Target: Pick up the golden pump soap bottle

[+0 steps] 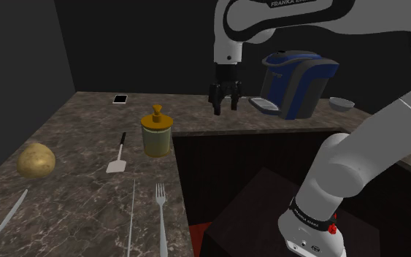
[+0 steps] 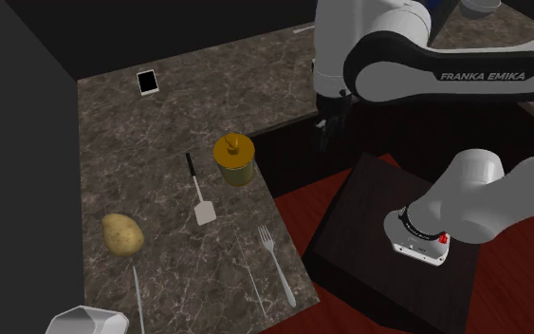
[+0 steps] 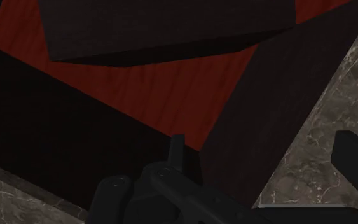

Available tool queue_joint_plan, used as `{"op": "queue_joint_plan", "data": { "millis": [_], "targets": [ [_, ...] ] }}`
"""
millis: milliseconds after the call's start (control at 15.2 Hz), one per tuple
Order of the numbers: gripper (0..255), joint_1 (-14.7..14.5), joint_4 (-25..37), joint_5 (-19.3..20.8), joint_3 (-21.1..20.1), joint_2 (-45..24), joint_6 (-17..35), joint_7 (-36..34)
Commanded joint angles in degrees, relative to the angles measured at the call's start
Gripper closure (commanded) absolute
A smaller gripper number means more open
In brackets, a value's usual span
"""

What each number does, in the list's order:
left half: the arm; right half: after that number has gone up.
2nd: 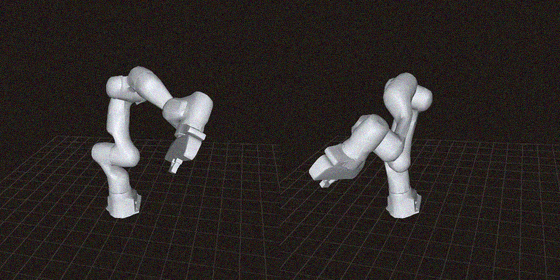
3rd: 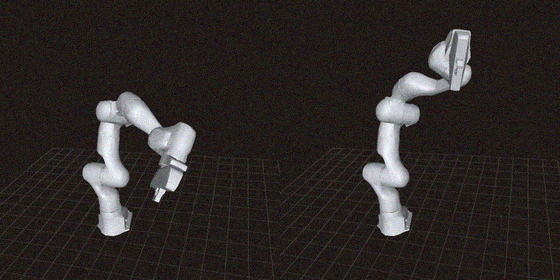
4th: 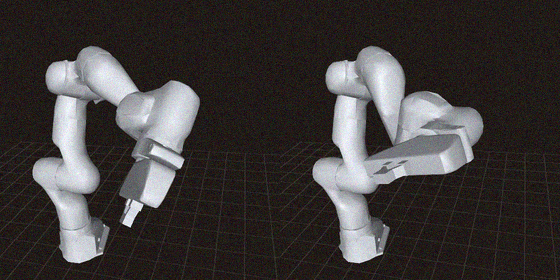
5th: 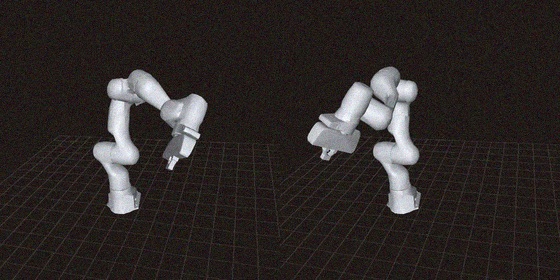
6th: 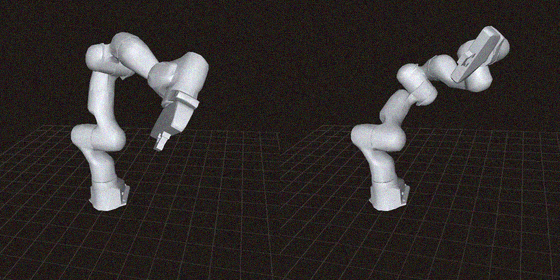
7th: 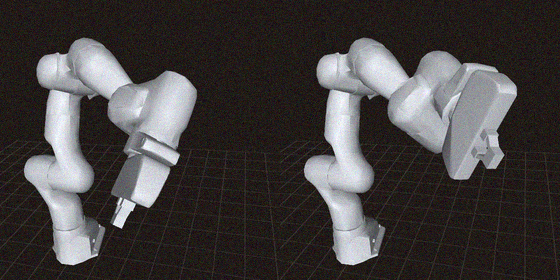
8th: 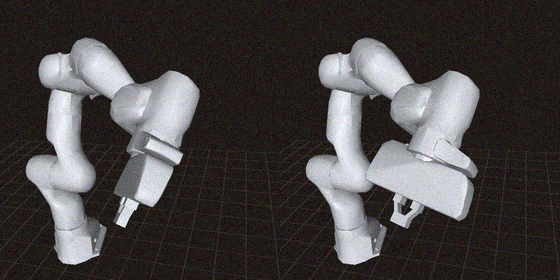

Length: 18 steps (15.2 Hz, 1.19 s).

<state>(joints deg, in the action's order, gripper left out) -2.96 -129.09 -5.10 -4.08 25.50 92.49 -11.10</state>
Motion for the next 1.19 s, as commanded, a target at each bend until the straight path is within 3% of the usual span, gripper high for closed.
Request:
{"op": "queue_joint_plan", "data": {
  "millis": [0, 594, 1122],
  "targets": [
    [0, -0.2, 3.9, 0.3, -0.9, -4.8, 1.5, -0.9],
    [0, -1.8, 21.8, 3.4, -4.4, -23.8, 4.6, -5.7],
    [0, -4.7, 44.3, 8.4, -6.0, -42.3, 1.7, -9.7]
  ]
}}
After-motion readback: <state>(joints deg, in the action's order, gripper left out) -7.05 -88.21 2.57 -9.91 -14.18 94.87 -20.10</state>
